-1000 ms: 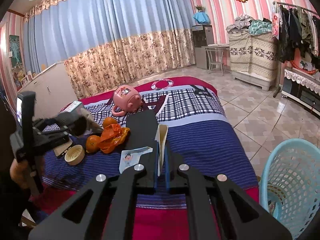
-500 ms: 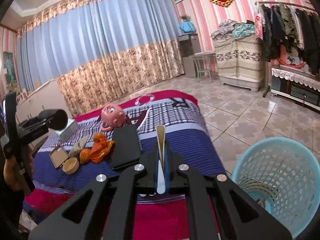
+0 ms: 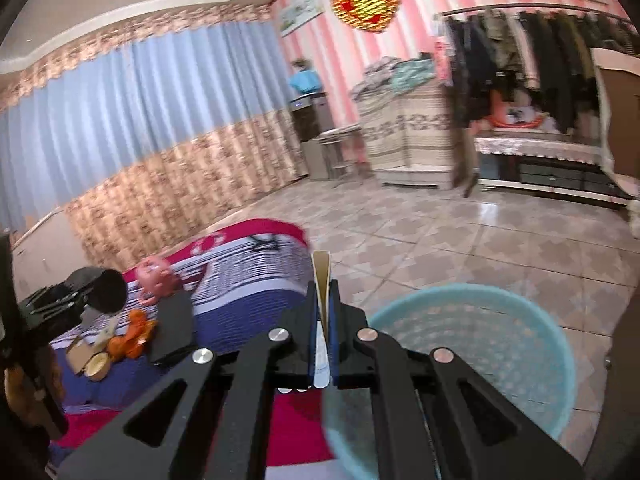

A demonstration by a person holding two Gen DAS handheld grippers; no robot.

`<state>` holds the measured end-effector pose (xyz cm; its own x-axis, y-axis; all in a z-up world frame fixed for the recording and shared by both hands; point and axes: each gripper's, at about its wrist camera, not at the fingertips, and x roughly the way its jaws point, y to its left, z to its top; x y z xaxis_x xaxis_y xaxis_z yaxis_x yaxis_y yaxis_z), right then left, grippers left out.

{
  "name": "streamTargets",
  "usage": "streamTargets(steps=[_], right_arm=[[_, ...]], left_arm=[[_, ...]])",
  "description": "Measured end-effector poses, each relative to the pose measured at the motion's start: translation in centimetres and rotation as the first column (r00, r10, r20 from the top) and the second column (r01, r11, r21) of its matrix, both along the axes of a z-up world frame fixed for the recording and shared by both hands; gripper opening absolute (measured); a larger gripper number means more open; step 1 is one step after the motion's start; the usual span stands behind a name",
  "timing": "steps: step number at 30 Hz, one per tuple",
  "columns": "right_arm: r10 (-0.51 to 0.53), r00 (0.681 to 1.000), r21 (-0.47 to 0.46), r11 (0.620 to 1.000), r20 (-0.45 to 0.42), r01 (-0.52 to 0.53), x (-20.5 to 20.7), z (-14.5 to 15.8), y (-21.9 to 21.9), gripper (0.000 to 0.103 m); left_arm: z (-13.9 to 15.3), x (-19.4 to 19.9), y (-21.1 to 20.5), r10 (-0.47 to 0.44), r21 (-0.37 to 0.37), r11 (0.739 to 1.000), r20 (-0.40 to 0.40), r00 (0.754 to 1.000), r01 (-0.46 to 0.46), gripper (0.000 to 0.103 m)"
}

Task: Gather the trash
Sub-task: 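Carry the card and cylinder over the blue basket and open both grippers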

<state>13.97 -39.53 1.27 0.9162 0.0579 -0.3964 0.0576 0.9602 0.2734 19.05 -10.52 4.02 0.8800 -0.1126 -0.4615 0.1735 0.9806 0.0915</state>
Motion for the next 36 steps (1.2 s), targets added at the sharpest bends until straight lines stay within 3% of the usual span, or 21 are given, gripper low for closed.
streamTargets(steps=[6, 13, 23, 36], right_arm=[[-0.134, 0.99, -0.026, 0.991, -0.035, 0.133, -0.8, -0.6, -4.0, 0.005], [-0.283, 0.956, -0.09, 0.957, -0.078, 0.276, -2.2, -1.0, -8.3, 0.005], [-0.351, 0.926, -0.154, 0.931, -0.141, 0.33, -2.1, -2.3, -10.4, 0.005], [-0.366, 0.918, -0.112, 0.929, -0.153, 0.352, -2.3, -2.9, -11.4, 0.005]], left_arm=[[-1.4, 0.1, -6.3, -0.124, -0.02, 0.992, -0.038, 0.992, 0.123, 0.068], [-3.7, -0.1, -13.6, -0.257, -0.022, 0.966, -0.09, 0.962, 0.256, 0.068], [-6.3, -0.5, -21.0, -0.381, -0.01, 0.924, -0.14, 0.914, 0.383, 0.068], [-6.5, -0.2, -25.8, -0.453, -0.012, 0.89, -0.135, 0.881, 0.455, 0.068]])
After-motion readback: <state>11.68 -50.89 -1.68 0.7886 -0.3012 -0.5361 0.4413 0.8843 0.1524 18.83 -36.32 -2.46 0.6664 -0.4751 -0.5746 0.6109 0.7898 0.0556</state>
